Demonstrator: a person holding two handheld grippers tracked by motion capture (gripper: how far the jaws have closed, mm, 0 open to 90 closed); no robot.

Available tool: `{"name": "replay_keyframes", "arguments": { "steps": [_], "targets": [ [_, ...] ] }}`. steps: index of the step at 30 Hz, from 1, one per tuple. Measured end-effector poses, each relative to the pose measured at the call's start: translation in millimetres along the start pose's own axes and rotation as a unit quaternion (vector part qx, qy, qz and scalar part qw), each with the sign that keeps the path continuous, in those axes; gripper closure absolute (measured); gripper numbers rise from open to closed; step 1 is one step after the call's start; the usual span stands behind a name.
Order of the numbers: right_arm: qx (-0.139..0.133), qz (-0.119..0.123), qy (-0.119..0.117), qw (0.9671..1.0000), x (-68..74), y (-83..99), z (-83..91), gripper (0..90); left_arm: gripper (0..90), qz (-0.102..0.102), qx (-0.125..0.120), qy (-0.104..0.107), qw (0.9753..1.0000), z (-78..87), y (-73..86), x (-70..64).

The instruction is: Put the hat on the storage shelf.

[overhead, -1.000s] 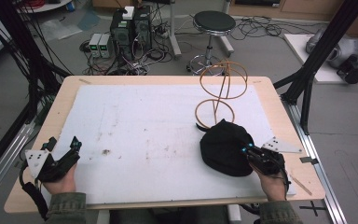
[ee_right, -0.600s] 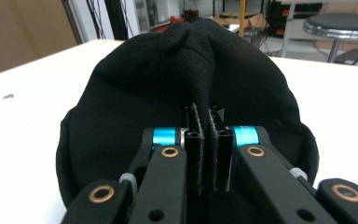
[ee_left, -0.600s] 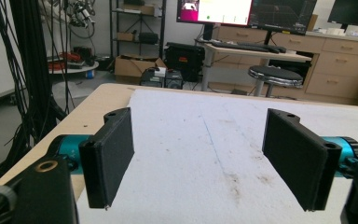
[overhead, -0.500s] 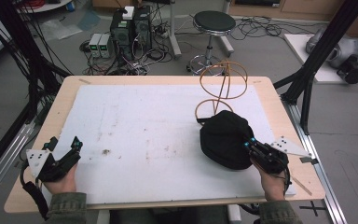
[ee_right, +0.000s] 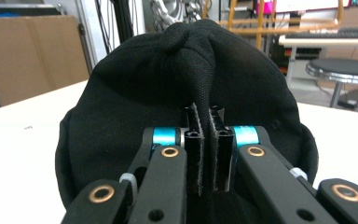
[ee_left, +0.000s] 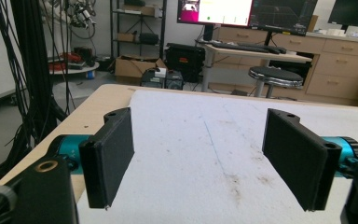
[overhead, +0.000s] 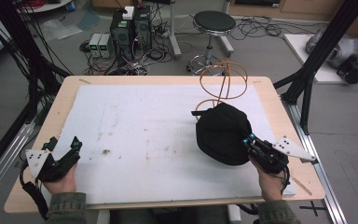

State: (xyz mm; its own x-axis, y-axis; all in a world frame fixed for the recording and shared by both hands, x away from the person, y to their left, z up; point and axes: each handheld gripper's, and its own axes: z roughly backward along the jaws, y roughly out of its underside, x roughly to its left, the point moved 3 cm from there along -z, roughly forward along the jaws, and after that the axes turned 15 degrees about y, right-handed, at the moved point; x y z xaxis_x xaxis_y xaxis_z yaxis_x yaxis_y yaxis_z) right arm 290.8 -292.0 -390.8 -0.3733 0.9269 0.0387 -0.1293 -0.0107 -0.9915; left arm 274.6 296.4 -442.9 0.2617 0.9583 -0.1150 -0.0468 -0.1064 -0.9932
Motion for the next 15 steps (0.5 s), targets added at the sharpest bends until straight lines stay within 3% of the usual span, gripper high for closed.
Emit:
{"name": "replay_keyframes", "arguments": {
  "steps": [11,15],
  "targets": [
    [-0.071,0.001,0.011,0.9974,7.7,-32.0,5.7,87.5,24.9,0.000,-0.002,0.000,1.0000,1.6,-0.4,-0.3],
    [-0.083,-0.001,0.017,0.9964,10.2,-39.7,2.4,87.5,24.9,-0.001,-0.002,0.000,1.0000,1.2,-0.7,-1.1]
  ]
}}
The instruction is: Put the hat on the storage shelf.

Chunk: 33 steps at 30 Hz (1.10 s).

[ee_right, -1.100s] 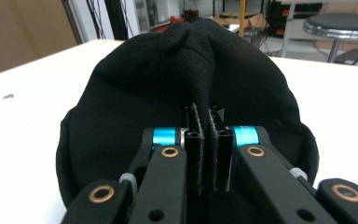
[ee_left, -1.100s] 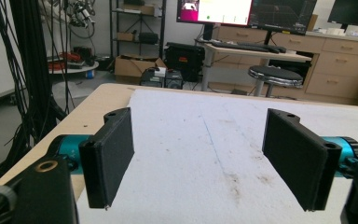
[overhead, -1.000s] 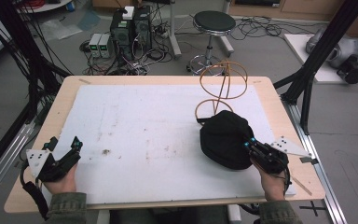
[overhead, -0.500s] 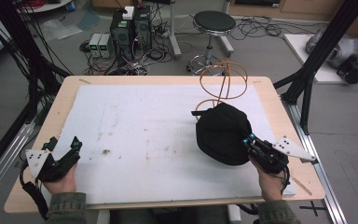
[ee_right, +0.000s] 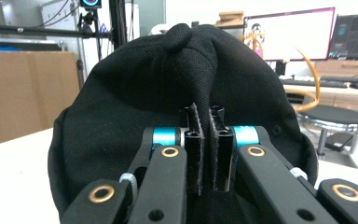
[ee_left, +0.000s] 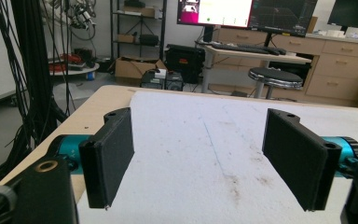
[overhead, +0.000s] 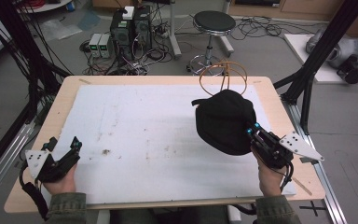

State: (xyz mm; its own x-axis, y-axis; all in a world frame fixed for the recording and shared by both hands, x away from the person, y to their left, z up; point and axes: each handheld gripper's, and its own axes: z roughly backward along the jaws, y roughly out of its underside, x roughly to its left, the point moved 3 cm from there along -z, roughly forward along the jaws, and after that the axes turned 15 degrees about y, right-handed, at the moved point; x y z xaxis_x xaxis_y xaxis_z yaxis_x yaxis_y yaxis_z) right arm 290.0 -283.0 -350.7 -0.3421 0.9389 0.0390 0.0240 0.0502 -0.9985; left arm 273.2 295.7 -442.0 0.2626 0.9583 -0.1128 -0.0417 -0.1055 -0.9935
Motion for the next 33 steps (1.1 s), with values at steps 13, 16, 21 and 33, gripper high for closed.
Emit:
{"name": "replay_keyframes", "arguments": {
  "steps": [13,16,21,33],
  "targets": [
    [-0.054,-0.005,0.043,0.9976,-9.6,-40.2,-19.1,87.4,25.0,0.006,-0.001,0.008,1.0000,-2.2,0.5,-0.8],
    [-0.063,-0.005,0.049,0.9968,-10.5,-45.5,-26.2,87.3,25.0,0.009,-0.003,0.009,0.9999,-2.4,0.0,-1.5],
    [-0.073,-0.007,0.069,0.9949,-10.3,-48.5,-36.4,87.4,25.0,0.002,-0.003,0.012,0.9999,-3.3,-0.5,-2.9],
    [-0.089,0.002,0.110,0.9900,-12.9,-62.0,-61.6,87.4,25.0,0.003,-0.005,0.014,0.9999,-4.2,-0.5,-3.1]
  ]
}}
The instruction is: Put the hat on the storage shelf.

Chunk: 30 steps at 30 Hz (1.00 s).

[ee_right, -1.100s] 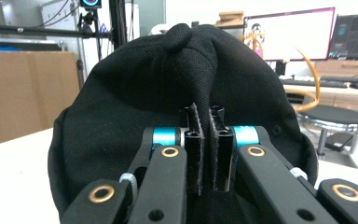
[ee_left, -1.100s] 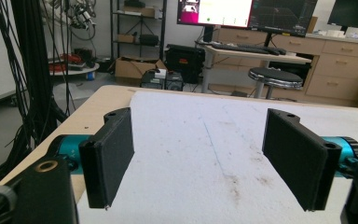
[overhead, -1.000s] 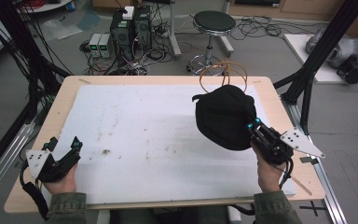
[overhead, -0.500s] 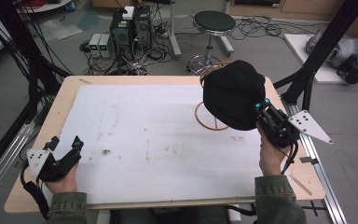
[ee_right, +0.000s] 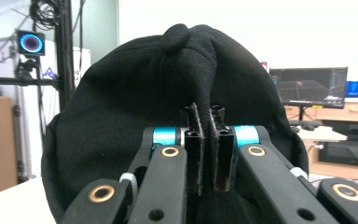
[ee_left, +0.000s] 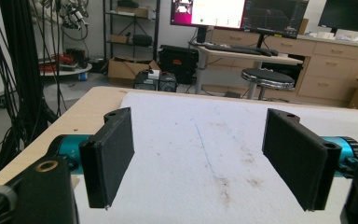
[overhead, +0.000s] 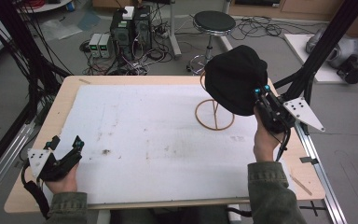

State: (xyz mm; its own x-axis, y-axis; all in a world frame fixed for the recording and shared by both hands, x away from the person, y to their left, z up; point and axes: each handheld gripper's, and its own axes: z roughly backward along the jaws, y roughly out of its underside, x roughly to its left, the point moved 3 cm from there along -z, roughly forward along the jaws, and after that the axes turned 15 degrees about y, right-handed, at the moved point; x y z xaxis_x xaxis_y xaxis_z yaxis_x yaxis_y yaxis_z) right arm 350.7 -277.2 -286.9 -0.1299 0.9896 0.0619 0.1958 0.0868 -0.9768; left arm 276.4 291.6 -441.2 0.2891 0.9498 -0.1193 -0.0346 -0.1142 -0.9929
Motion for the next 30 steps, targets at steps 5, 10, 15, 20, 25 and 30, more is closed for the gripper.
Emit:
{"name": "replay_keyframes", "arguments": {
  "steps": [5,10,15,20,25,30],
  "targets": [
    [0.003,0.004,0.003,1.0000,2.1,-4.4,-11.4,87.3,25.0,0.000,0.001,0.001,1.0000,-0.3,-0.1,0.2],
    [0.001,0.007,0.011,0.9999,3.9,-10.7,-27.5,87.4,25.0,0.000,0.004,0.001,1.0000,-0.4,0.3,1.2],
    [0.002,-0.006,0.021,0.9998,0.8,-17.2,-45.6,87.3,25.0,0.001,0.003,0.001,1.0000,-0.9,0.5,1.3],
    [0.009,-0.014,0.026,0.9995,-1.3,-21.2,-62.5,87.4,25.0,0.000,0.004,0.000,1.0000,-1.3,0.8,2.0],
    [0.026,-0.006,0.028,0.9993,-2.9,-23.9,-82.1,87.3,25.0,0.002,0.005,-0.002,1.0000,-1.6,1.5,3.2],
    [0.034,-0.008,0.024,0.9991,-3.3,-25.1,-84.8,87.3,25.0,0.003,0.006,-0.001,1.0000,-2.4,2.0,3.5]
  ]
}}
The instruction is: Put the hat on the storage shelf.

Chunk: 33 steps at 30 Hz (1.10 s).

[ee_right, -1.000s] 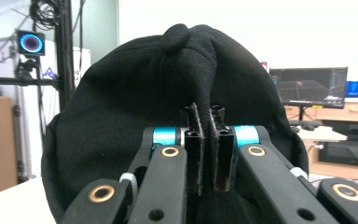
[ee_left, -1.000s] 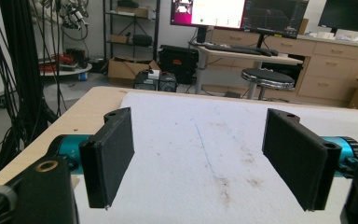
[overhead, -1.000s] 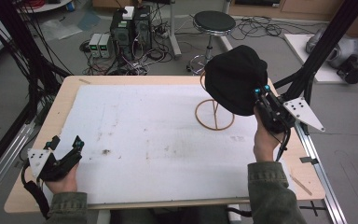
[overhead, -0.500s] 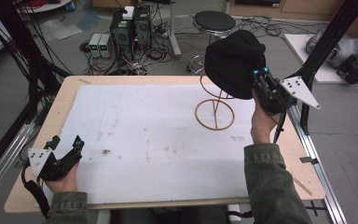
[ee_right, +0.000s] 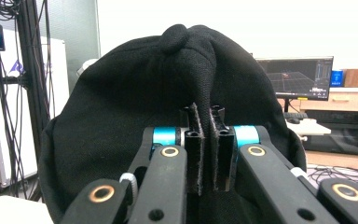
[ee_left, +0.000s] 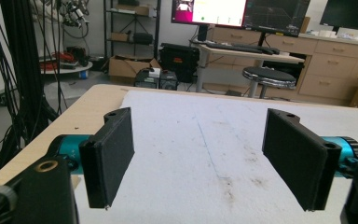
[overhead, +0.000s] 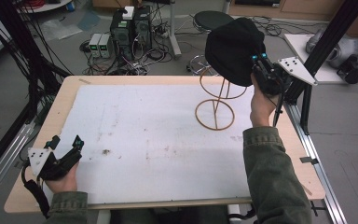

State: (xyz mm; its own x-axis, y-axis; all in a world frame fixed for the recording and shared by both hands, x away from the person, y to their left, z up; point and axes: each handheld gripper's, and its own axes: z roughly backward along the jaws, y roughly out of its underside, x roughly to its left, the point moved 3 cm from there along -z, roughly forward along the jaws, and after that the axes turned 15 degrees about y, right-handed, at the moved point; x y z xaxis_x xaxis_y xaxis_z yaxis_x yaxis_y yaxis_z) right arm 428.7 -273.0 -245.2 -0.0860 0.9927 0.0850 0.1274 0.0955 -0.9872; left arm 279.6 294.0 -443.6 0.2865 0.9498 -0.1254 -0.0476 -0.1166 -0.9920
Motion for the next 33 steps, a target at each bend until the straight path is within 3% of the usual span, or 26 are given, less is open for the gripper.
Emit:
{"name": "replay_keyframes", "arguments": {
  "steps": [17,21,33],
  "targets": [
    [0.041,0.016,-0.009,0.9990,9.0,18.5,-4.9,87.2,25.0,-0.009,-0.004,-0.001,0.9999,0.5,-2.5,-0.1],
    [0.057,0.024,-0.001,0.9981,9.3,23.9,-7.7,87.1,25.0,-0.007,-0.003,-0.001,1.0000,0.6,-2.3,0.6],
    [0.075,0.047,-0.010,0.9960,14.7,27.7,-7.8,86.6,25.0,-0.008,-0.002,-0.003,1.0000,1.2,-2.8,1.0]
  ]
}}
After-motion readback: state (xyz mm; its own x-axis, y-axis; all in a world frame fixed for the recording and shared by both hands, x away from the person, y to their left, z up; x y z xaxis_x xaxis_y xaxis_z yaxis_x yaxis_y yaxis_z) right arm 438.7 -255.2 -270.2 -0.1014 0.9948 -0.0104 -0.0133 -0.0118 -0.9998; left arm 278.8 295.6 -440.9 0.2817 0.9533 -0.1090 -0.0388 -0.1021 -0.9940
